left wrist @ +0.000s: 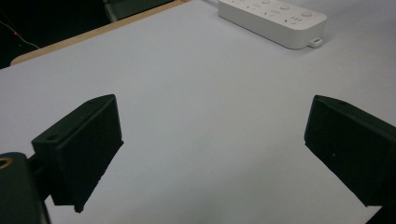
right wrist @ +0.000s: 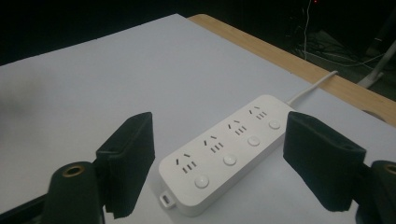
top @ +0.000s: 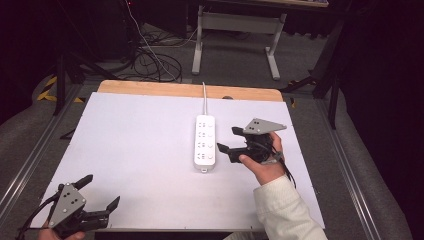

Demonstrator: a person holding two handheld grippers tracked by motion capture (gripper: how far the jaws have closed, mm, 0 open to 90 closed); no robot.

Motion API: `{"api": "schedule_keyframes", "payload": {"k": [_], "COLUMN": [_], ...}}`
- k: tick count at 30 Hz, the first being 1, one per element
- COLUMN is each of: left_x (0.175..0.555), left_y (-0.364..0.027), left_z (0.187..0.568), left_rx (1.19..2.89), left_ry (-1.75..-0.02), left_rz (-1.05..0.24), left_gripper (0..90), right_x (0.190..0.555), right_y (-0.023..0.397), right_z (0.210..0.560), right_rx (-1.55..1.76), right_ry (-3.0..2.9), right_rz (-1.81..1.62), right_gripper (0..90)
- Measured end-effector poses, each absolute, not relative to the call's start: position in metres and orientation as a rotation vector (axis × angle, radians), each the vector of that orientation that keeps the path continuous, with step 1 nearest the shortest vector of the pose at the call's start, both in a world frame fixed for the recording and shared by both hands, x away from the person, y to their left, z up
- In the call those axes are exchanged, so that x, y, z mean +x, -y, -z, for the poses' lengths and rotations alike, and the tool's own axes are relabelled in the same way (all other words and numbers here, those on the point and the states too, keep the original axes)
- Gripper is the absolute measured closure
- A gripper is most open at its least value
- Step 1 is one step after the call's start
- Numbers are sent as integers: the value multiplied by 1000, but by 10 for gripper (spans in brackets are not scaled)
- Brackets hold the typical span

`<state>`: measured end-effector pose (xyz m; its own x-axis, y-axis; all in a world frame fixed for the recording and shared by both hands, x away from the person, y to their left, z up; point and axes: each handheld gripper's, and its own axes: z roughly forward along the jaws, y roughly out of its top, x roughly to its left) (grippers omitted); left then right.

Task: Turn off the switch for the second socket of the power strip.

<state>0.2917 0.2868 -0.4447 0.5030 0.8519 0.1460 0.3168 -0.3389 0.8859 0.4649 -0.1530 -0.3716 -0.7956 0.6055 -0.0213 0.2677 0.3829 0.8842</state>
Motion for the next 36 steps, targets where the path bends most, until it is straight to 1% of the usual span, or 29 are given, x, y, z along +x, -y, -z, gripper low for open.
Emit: {"api": "schedule_keyframes", "payload": {"k": [10,23,27,36], "left_x": [291,292,292,292], "left_y": [-288,-289,-290,-290], "left_z": [444,444,444,444], "left_rx": [1872,1862,1855,1840], "left_ry": [-969,-977,-980,-980], "left_rz": [-770,-763,-756,-744], "left_gripper": [46,46,46,44], "right_x": [438,410,405,396], "right_y": [187,214,220,232], "right_z": [378,406,416,440], "right_rx": [778,756,722,762], "right_ry": [-2295,-2313,-2332,-2343], "right_rz": [-1457,-1490,-1526,-1530], "right_gripper": [220,208,220,218]}}
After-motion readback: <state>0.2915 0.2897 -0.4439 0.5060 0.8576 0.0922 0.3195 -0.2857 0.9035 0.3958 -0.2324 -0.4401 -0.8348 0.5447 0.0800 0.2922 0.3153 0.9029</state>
